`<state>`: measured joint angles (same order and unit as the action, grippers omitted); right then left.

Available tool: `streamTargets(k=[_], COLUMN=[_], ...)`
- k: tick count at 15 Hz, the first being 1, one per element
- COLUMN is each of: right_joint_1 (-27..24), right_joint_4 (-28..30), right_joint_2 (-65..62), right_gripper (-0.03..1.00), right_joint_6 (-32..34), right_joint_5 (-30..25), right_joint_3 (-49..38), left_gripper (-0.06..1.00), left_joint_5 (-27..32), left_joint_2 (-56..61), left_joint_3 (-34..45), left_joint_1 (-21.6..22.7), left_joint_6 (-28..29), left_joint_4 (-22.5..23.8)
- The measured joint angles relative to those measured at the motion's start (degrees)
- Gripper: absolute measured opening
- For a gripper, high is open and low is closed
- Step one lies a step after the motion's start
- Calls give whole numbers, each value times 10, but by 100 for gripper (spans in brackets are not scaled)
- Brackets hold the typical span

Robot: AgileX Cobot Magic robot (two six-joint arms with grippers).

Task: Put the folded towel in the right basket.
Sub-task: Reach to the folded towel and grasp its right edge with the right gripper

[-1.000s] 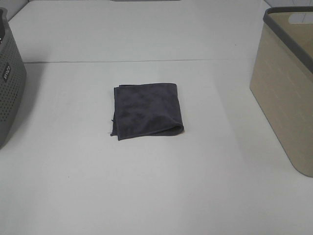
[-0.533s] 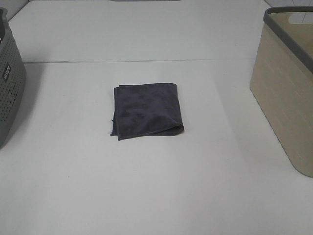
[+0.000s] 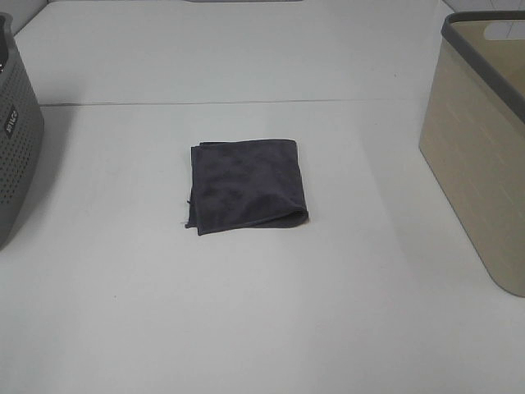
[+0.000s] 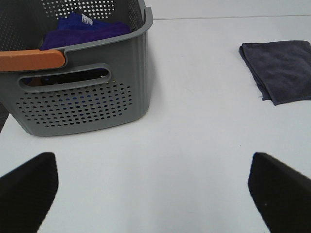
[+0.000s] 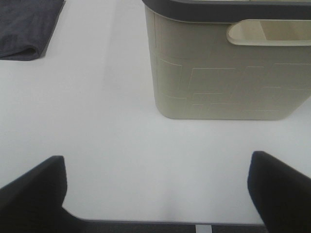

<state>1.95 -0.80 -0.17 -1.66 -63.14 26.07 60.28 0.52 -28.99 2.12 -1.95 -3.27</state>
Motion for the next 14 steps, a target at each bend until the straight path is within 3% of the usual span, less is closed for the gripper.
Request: streamTargets(k=[14], right_joint_1=[0], right_joint_4=[0], right_joint_2=[0], right_gripper=[97], right_joint_6=[0], right_joint_5=[0], right_joint_3=[0], left_gripper=[99], left_joint_5=[0], left_joint_2=[0], left_joint_3=[0], left_joint_1=[0], left_joint_6=[0], left_joint_4=[0])
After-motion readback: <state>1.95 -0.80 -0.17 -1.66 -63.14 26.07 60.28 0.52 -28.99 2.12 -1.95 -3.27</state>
